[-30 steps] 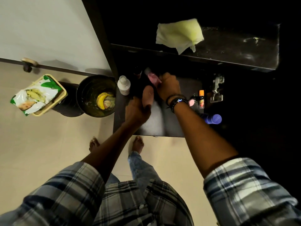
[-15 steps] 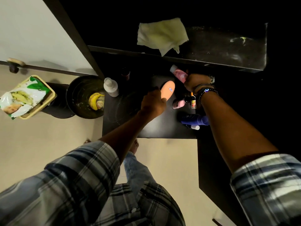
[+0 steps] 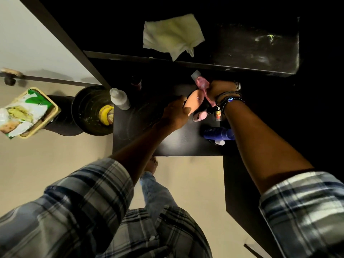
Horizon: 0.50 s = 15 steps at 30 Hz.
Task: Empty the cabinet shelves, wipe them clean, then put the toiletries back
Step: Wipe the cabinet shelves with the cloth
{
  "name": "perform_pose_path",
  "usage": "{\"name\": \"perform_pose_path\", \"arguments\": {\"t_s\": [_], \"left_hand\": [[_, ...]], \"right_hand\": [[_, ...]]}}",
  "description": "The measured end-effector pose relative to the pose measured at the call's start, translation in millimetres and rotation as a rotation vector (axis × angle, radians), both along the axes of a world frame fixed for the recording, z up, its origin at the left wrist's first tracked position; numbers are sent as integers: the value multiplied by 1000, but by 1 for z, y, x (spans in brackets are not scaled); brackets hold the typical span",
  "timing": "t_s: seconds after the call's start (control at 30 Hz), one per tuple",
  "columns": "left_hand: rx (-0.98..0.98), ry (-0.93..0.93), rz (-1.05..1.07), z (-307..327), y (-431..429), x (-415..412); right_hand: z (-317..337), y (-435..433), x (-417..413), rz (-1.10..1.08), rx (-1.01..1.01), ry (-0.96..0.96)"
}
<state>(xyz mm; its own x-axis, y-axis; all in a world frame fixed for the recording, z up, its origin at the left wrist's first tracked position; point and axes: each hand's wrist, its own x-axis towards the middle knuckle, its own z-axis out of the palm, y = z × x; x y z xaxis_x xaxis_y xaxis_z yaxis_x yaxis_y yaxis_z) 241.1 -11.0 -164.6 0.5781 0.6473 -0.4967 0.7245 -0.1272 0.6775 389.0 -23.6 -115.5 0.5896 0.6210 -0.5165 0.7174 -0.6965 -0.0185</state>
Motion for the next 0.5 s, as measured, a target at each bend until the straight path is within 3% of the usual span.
{"name": "perform_pose_path", "arguments": {"t_s": [0.23,0.5], "left_hand": [[34,-176,300,4,-2,-61],[232,18,596,29,2,-144]], "right_hand": [[11,6,-33,212,98,-72],[-15,37,-120,154,451,360]]}}
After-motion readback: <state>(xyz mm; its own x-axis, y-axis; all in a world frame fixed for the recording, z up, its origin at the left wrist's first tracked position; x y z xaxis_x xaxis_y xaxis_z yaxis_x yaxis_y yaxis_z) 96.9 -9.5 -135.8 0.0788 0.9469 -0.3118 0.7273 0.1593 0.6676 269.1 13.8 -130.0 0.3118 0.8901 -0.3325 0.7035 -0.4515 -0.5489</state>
